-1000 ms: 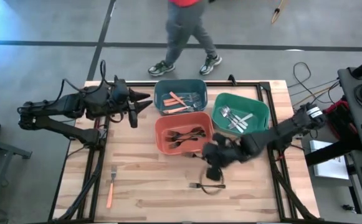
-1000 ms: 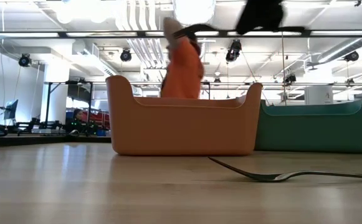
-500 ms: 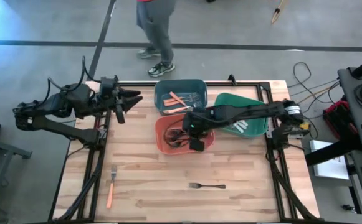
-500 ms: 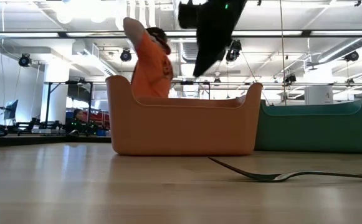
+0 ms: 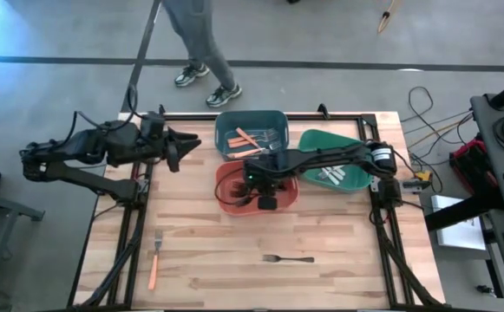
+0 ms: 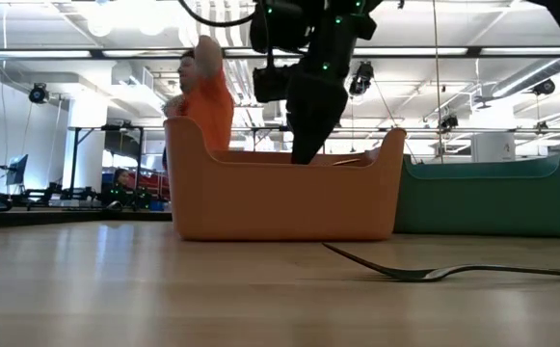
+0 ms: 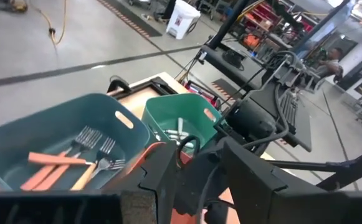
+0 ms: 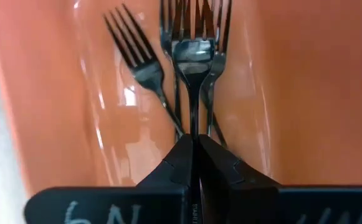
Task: Sort silverware by color (type)
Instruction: Put the black fork into the orange bin
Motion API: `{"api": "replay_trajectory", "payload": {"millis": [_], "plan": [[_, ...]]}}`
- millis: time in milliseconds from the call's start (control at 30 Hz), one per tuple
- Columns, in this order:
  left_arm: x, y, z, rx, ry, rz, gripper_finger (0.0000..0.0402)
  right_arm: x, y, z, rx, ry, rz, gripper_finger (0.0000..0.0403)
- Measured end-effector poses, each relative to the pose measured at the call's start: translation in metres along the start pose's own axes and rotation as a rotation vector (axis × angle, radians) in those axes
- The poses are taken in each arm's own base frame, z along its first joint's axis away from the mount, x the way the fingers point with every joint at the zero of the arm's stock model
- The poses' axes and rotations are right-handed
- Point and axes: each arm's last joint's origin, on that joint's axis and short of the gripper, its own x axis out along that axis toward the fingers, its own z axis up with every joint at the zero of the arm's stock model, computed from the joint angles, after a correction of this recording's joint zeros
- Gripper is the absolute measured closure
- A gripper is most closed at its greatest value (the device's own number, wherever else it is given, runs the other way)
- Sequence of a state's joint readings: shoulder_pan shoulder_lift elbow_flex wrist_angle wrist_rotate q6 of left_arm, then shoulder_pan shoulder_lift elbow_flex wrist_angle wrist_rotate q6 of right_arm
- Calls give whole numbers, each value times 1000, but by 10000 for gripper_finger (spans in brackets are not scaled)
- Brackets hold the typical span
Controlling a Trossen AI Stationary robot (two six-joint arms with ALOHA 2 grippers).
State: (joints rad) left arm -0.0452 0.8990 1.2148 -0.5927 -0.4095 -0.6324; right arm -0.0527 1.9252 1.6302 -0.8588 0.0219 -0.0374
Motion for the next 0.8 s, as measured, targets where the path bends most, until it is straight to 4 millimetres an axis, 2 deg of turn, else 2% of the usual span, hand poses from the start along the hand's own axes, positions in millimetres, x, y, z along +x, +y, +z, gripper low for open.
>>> {"api": "replay_trajectory", "payload": {"millis": [200, 333, 600, 700, 800], "plan": [[7, 1, -6, -82, 46, 36, 287, 3, 0, 4, -7, -7, 0, 394], [9, 9, -18, -133, 159, 136, 287, 2, 0, 5, 7, -14, 0, 394], [5, 28, -60, -377, 637, 467, 287, 2, 0, 6, 11, -33, -1, 394], [8, 22, -76, -387, 780, 550, 287, 2, 0, 8, 12, -46, -2, 394], [13, 9, -92, -331, 883, 555, 287, 2, 0, 8, 12, -50, -2, 394]]}}
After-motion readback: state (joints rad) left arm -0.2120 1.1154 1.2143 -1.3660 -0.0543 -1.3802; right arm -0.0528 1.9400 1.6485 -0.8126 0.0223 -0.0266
